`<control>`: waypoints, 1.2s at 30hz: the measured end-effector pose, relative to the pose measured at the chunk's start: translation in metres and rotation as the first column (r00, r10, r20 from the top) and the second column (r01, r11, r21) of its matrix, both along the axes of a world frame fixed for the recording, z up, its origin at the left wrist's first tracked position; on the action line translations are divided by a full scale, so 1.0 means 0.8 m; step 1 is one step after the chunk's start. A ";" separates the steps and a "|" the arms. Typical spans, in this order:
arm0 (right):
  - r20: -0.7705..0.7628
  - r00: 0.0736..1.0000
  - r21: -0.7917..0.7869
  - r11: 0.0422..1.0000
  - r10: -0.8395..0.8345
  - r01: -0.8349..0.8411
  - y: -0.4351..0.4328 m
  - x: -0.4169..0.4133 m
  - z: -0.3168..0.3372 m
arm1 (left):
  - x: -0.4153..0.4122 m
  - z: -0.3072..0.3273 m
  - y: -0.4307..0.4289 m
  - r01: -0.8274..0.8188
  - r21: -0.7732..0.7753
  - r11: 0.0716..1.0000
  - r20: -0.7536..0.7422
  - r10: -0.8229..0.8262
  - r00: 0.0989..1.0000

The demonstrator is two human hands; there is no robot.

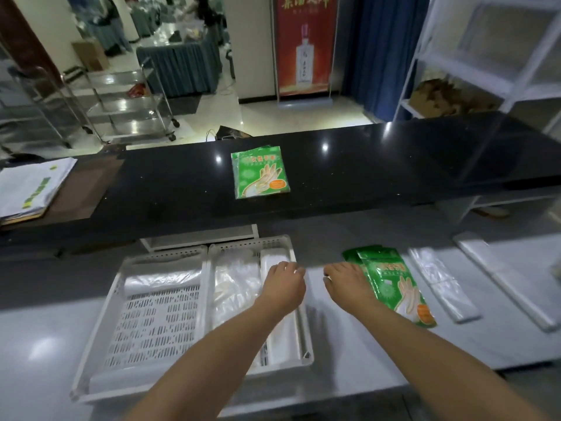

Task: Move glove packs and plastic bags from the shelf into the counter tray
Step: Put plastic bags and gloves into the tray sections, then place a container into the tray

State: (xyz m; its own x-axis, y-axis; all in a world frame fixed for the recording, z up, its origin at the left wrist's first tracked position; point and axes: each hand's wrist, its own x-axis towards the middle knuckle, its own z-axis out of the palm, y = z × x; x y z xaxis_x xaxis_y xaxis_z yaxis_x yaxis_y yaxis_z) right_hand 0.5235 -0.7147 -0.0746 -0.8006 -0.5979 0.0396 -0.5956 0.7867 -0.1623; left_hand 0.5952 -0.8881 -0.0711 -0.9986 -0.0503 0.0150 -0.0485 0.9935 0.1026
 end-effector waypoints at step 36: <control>0.068 0.722 -0.081 0.718 -0.688 0.692 0.775 -0.130 0.083 | -0.307 0.089 0.747 0.497 0.010 0.868 -0.083 -0.495 0.865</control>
